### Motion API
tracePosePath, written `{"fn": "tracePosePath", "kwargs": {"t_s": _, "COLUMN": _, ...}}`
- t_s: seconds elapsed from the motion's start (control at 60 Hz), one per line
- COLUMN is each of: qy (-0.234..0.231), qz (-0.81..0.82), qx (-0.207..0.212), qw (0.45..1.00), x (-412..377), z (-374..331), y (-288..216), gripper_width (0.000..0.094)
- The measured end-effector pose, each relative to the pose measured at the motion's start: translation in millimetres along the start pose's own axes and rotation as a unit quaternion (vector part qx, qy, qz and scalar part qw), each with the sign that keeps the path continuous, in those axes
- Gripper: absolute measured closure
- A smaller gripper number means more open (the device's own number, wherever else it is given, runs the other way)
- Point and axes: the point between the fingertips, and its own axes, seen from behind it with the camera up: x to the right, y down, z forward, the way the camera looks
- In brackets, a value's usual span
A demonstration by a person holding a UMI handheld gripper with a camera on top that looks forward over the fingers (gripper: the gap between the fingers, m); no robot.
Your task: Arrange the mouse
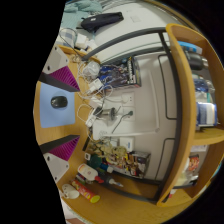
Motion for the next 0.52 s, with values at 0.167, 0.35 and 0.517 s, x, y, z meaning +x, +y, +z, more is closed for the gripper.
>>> {"fn": "tracePosePath", "kwargs": {"t_s": 0.167, "qy": -0.012, "qz": -0.001, "qx": 0.022, "qw": 1.000, "x": 25, "z": -53, "y": -9, "gripper_width": 0.0073}}
{"fn": "tracePosePath", "kwargs": {"t_s": 0.35, "qy": -0.022, "qz": -0.009, "qx": 0.038, "qw": 0.999, "x": 47, "z": -96, "y": 1, "gripper_width": 0.0070}}
{"fn": "tracePosePath", "kwargs": {"t_s": 0.517, "qy": -0.044, "qz": -0.010, "qx": 0.044, "qw": 0.998, "x": 53, "z": -127, "y": 17, "gripper_width": 0.0075}}
